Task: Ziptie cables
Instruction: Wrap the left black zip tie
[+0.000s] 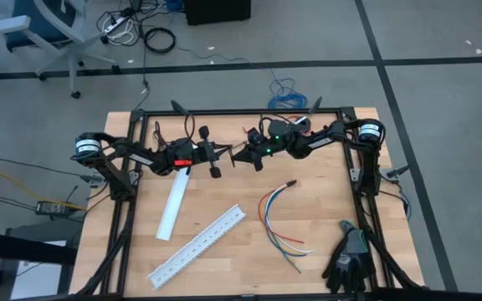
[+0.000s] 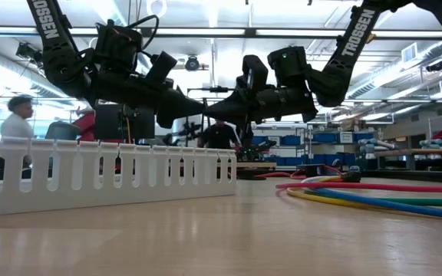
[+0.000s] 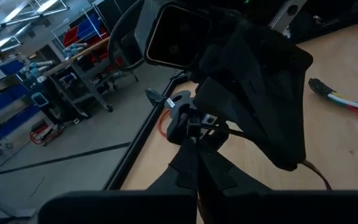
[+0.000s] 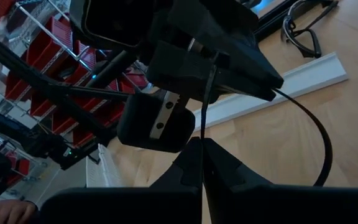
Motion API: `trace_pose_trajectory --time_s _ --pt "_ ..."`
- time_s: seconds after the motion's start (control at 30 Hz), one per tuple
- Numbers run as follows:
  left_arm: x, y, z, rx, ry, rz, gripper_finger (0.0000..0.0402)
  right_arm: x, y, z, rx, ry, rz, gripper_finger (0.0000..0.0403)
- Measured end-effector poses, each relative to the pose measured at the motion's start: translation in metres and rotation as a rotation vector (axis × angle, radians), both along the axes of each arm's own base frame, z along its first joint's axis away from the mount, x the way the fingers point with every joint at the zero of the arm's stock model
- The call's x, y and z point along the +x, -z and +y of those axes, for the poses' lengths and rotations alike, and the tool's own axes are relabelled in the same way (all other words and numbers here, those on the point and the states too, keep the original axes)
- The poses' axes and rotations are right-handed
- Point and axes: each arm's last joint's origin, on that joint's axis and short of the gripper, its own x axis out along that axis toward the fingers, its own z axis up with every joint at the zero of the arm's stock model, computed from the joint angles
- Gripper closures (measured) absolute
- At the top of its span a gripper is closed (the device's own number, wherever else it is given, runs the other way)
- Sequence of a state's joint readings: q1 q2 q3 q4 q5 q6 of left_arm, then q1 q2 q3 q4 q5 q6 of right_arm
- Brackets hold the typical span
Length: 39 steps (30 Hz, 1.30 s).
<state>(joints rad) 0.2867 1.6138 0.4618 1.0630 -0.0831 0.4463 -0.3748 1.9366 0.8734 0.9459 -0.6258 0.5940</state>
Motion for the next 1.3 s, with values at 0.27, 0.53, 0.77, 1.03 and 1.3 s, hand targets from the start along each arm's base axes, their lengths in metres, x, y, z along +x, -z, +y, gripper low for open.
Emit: trace_pose_trajectory --time_s 0.27,0.53,0.77,1.03,1.3 --pt "0.001 0.002 -0.004 0.091 0.025 0.055 0.0401 -0.001 -0.001 -0.002 0.037 0.005 0.003 0.0403" --pt "0.002 0.003 -0.008 0.088 0.036 0.065 0.0401 0.0 -0.006 -0.011 0.029 0.026 -0.017 0.0403" --pt "0.003 0.004 -0.01 0.086 0.024 0.085 0.0401 0.003 -0.013 -0.017 0.047 0.026 -0.033 0.0403" --pt "0.002 0.006 -0.01 0.081 0.023 0.097 0.0401 0.003 -0.009 -0.018 0.038 0.057 0.005 0.0403" --pt "0.002 0.007 -0.01 0.071 0.024 0.101 0.0401 0.003 -0.011 -0.018 -0.045 0.052 -0.03 0.0395"
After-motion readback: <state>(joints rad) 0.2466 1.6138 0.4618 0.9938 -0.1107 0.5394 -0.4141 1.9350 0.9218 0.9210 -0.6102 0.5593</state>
